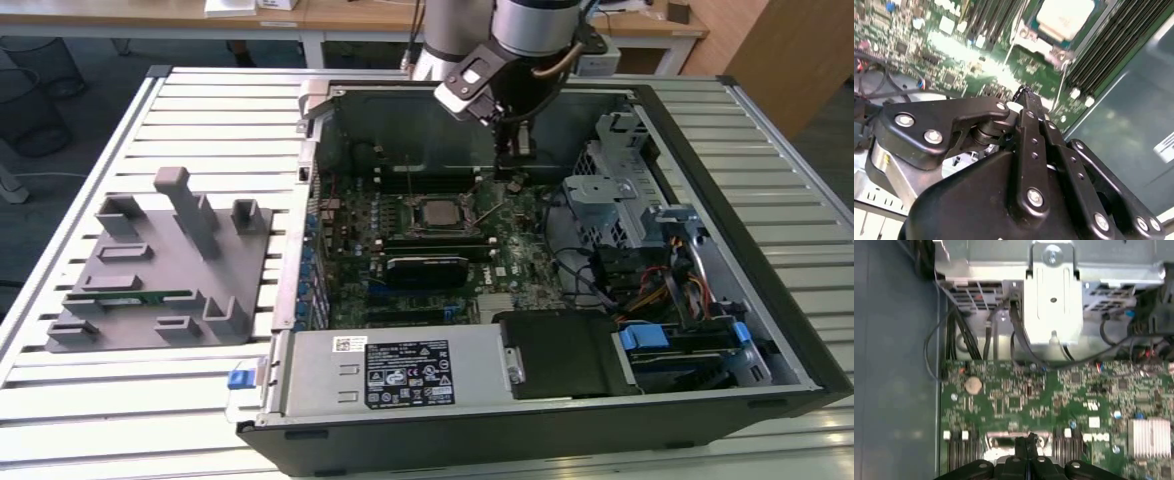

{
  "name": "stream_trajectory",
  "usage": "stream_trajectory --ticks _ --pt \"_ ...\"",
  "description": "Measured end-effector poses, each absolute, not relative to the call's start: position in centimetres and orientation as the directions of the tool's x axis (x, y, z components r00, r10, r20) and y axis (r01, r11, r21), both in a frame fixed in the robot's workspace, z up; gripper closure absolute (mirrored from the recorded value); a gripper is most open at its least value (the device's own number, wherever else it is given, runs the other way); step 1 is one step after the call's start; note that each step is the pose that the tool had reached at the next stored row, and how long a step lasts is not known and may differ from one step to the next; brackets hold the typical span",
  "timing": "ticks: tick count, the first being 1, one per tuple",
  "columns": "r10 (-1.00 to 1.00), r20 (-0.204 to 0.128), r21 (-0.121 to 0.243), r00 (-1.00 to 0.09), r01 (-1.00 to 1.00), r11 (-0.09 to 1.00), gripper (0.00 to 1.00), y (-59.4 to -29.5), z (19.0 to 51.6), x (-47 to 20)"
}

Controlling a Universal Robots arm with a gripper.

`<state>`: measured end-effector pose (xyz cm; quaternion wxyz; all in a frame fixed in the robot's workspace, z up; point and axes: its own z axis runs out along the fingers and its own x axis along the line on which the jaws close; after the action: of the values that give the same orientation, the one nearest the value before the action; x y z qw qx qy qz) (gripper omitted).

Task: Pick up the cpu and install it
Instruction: 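Close the cpu cover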

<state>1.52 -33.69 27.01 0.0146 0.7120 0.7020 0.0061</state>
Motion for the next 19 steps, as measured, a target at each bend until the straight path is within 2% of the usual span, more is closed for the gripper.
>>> stream_trajectory --ticks 19 --pt "1.0 -0.012 0.02 0.014 1.0 -0.014 0.89 -33.0 25.0 4.1"
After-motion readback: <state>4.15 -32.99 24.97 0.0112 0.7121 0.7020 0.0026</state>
